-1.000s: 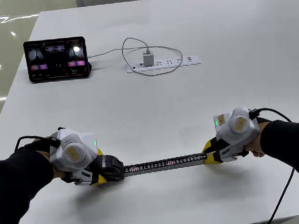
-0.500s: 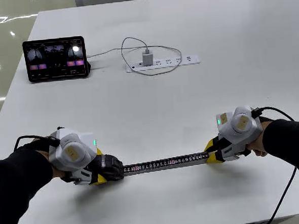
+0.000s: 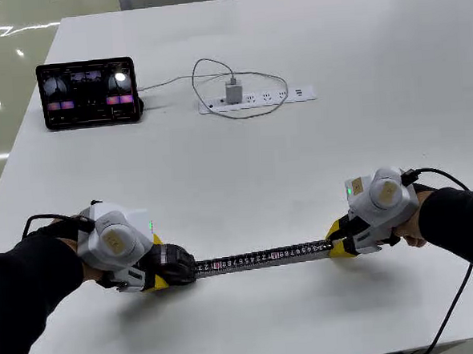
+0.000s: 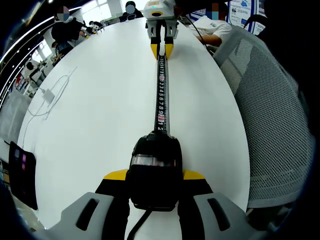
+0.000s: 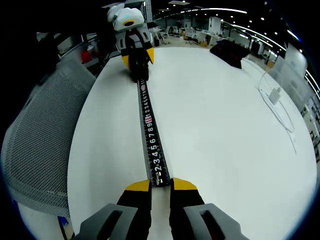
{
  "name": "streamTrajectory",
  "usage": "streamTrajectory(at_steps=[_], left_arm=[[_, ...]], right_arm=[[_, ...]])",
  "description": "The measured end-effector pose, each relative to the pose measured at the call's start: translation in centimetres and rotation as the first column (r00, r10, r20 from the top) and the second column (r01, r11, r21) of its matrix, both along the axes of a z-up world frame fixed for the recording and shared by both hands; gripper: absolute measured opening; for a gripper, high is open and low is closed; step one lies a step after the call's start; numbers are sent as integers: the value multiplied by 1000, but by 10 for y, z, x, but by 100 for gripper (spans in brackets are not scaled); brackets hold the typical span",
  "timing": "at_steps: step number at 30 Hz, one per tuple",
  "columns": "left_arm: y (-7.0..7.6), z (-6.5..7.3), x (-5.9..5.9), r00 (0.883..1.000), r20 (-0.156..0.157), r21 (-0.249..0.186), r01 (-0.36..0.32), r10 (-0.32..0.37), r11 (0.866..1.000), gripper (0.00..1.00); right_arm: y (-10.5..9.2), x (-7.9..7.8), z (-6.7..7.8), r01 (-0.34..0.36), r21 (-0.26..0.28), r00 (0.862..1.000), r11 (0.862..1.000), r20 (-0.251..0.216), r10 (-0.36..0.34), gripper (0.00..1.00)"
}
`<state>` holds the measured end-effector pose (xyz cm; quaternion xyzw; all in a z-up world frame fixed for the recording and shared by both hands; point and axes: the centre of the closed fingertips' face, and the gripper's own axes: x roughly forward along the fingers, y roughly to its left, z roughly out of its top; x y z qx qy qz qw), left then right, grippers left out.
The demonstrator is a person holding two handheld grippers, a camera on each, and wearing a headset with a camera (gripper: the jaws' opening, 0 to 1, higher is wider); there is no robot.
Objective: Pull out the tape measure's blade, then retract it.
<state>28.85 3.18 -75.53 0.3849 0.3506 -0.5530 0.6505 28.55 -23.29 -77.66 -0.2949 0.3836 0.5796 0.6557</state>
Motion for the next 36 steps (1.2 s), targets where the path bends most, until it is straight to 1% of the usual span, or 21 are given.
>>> streamTrajectory(at_steps=[7, 8, 12, 15, 17, 19, 21, 25, 30, 33, 36], left_arm=[[-1, 0, 1, 1000, 1, -5, -3, 3, 1000, 32], [-1, 0, 1, 1000, -2, -9, -14, 14, 1000, 32], [-1, 0, 2, 1000, 7, -12, -16, 16, 1000, 32], [-1, 0, 2, 1000, 22, -10, -12, 12, 1000, 33], [-1, 0, 2, 1000, 23, -7, -8, 8, 1000, 33], [-1, 0, 3, 1000, 24, -3, -5, 5, 1000, 33], [0, 0, 3, 1000, 29, 4, 3, -3, 1000, 33], [0, 1, 2, 1000, 27, 10, 5, -6, 1000, 34], [0, 1, 2, 1000, 21, 13, 11, -11, 1000, 33], [0, 4, 2, 1000, 19, 8, 10, -10, 1000, 34], [1, 7, 7, 1000, 26, 5, -5, 5, 1000, 39]], right_arm=[[1, 0, -1, -3, -6, 1000, 1000, 4, 3, 10], [1, 0, -1, -10, -14, 1000, 1000, 7, 10, 10], [2, 0, -1, -29, -32, 999, 999, 15, 29, 11], [2, -1, -2, -53, -50, 998, 997, 24, 54, 11], [2, -1, -2, -63, -63, 998, 996, 24, 65, 11], [2, -2, -2, -95, -87, 995, 992, 35, 98, 12], [2, -2, -2, -107, -107, 993, 988, 35, 111, 12], [2, -2, -2, -127, -130, 990, 983, 38, 133, 12], [2, -3, -2, -136, -139, 989, 981, 38, 142, 13], [2, -5, -2, -146, -140, 988, 979, 28, 151, 16], [2, -6, -1, -158, -141, 986, 977, 24, 163, 17]])
